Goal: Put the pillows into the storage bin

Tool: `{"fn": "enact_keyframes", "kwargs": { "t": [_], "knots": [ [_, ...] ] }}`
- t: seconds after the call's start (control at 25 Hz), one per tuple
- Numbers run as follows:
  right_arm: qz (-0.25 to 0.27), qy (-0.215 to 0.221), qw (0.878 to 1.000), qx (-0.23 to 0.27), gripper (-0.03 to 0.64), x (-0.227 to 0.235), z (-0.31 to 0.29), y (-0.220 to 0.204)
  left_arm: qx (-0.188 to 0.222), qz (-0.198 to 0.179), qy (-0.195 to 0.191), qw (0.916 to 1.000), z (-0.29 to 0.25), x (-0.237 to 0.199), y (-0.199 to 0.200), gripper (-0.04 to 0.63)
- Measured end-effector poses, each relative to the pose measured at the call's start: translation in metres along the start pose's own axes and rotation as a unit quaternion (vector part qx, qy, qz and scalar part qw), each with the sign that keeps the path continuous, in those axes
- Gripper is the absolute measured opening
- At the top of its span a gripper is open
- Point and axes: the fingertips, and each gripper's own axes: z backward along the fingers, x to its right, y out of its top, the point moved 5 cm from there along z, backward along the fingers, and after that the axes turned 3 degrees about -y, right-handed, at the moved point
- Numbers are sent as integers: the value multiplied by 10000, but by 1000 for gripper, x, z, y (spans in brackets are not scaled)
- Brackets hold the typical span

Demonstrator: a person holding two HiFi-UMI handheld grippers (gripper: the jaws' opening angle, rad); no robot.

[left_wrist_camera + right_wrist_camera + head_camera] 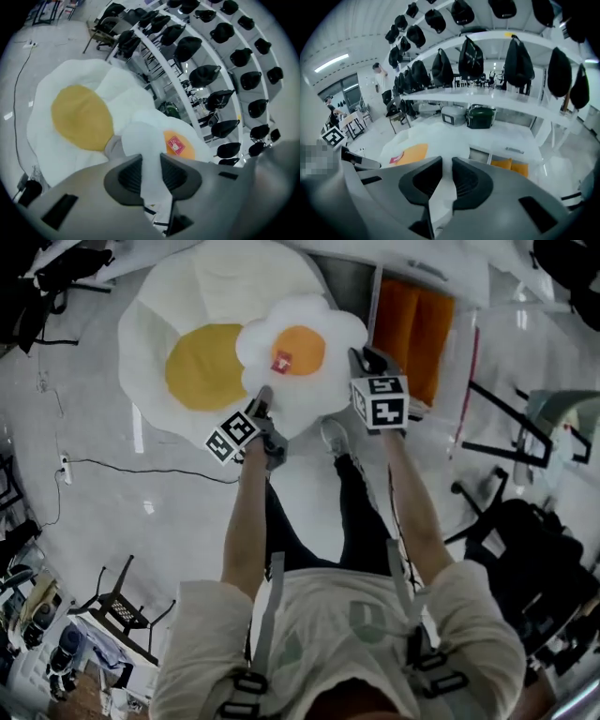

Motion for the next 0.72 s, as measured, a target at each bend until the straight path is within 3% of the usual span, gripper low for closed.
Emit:
{"fn": "enact_keyframes", "kwargs": {
  "t": [0.16, 0.28, 0.4, 0.56, 0.72],
  "knots": [
    [63, -191, 9970, 743, 62, -1, 57, 86, 409, -899, -236, 9948, 42, 87, 60, 92],
    [142, -326, 9916, 1240, 63, -15, 110, 147, 798, -1816, -306, 9797, 83, 152, 99, 92],
    [182, -462, 9836, 1731, 63, -21, 162, 183, 1197, -2438, -424, 9615, 123, 205, 115, 92],
    [281, -537, 9720, 2268, 63, -30, 214, 207, 1696, -2944, -554, 9389, 169, 239, 118, 92],
    [395, -434, 9642, 2585, 63, -41, 242, 215, 2178, -3218, -420, 9204, 205, 255, 112, 92]
  ]
}}
